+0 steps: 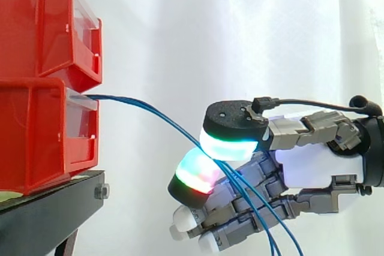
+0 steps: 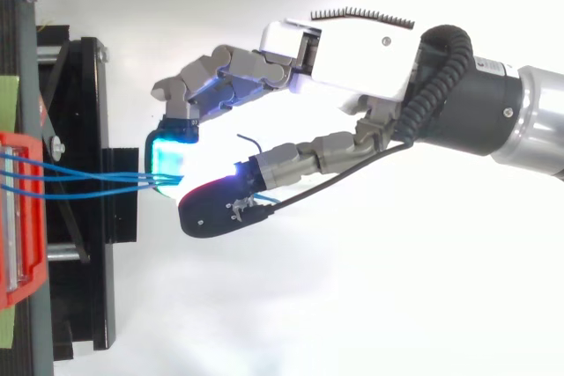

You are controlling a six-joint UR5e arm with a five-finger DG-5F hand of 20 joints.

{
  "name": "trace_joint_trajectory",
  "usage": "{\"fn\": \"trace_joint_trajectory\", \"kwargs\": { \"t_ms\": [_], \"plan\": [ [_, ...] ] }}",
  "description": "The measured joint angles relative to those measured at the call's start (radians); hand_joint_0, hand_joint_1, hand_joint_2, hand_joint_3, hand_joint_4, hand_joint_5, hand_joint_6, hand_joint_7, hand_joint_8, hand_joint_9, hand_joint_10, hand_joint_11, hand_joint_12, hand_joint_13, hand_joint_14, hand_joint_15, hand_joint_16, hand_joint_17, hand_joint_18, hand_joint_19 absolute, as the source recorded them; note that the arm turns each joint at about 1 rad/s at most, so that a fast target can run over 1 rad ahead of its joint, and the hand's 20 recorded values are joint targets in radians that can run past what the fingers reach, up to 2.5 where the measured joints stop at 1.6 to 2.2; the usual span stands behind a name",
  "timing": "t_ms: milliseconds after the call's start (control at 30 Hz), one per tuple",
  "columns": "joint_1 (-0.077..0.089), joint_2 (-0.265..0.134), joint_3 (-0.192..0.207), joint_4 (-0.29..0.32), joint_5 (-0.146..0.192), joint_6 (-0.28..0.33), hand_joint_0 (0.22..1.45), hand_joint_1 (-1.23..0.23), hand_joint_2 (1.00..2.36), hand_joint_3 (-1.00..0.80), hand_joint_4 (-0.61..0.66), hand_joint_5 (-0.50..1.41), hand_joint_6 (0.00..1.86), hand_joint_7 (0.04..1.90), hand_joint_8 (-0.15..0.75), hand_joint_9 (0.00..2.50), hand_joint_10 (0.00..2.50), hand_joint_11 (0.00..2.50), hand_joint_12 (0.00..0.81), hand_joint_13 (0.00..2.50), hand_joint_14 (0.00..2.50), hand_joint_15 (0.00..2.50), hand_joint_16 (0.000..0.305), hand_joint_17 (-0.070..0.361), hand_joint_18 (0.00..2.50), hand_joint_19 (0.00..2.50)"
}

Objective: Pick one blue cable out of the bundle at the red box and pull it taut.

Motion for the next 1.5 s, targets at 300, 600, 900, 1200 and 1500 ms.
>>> {"fn": "trace_joint_trajectory", "kwargs": {
  "t_ms": [300, 600, 900, 1200, 1500],
  "plan": [
    [0.0, 0.0, 0.0, 0.0, 0.0, 0.0, 0.63, -0.85, 1.02, -0.11, -0.01, -0.14, 0.9, 1.04, 0.321, 0.67, 0.01, 0.36, 0.351, 0.38, 0.0, 0.12, 0.052, 0.118, 0.42, 0.17],
    [0.001, 0.0, 0.0, 0.0, 0.002, 0.0, 0.6, -0.82, 1.01, -0.16, -0.06, -0.13, 0.87, 1.04, 0.291, 0.64, 0.0, 0.2, 0.365, 0.34, 0.0, 0.09, 0.056, 0.127, 0.38, 0.17],
    [0.001, 0.001, 0.0, 0.0, 0.002, 0.0, 0.56, -0.68, 1.0, -0.12, -0.1, -0.08, 0.82, 1.07, 0.309, 0.71, 0.0, 0.2, 0.397, 0.36, 0.0, 0.1, 0.064, 0.143, 0.38, 0.18],
    [0.002, 0.0, 0.0, 0.0, 0.003, -0.002, 0.54, -0.59, 1.09, -0.13, -0.08, -0.07, 0.81, 1.09, 0.32, 0.77, 0.0, 0.21, 0.402, 0.38, 0.0, 0.09, 0.065, 0.145, 0.39, 0.19],
    [0.003, 0.001, 0.0, 0.0, 0.003, -0.002, 0.57, -0.79, 1.01, -0.06, 0.05, -0.09, 0.84, 1.09, 0.338, 0.76, 0.0, 0.31, 0.393, 0.44, 0.0, 0.12, 0.061, 0.136, 0.47, 0.15]
  ]
}}
